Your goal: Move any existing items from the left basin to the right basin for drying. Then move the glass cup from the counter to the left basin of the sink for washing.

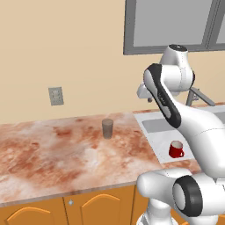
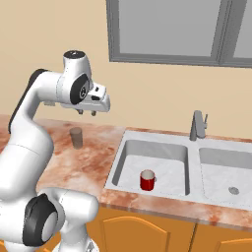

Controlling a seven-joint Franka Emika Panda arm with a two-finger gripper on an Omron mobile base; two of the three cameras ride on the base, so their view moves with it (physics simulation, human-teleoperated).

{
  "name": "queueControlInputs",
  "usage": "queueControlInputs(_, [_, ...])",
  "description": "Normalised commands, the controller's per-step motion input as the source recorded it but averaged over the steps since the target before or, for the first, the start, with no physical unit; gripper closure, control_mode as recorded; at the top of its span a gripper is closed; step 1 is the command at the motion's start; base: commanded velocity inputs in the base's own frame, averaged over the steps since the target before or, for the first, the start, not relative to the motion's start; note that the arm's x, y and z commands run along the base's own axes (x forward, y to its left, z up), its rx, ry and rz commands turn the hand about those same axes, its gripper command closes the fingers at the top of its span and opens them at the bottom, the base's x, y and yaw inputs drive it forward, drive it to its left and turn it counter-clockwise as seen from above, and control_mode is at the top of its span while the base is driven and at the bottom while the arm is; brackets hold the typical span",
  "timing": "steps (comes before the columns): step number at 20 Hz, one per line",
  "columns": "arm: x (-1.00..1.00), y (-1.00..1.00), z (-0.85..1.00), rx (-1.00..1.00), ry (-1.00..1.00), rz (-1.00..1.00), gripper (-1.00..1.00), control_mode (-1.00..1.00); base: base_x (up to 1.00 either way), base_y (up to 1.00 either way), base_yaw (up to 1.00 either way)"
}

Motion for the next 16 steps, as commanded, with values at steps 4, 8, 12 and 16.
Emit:
queueControlInputs(4, [0.0, -0.04, -0.02, 0.0, 0.0, 0.0, -1.0, -1.0, 0.0, 0.0, 0.0])
queueControlInputs(8, [-0.07, -0.25, 0.0, 0.01, 0.0, 0.0, -1.0, -1.0, 0.0, 0.0, 0.0])
queueControlInputs(12, [-0.09, -0.33, 0.0, 0.0, 0.0, 0.0, -1.0, -1.0, 0.0, 0.0, 0.0])
queueControlInputs(16, [-0.05, -0.34, -0.01, 0.0, 0.0, 0.0, -1.0, -1.0, 0.0, 0.0, 0.0])
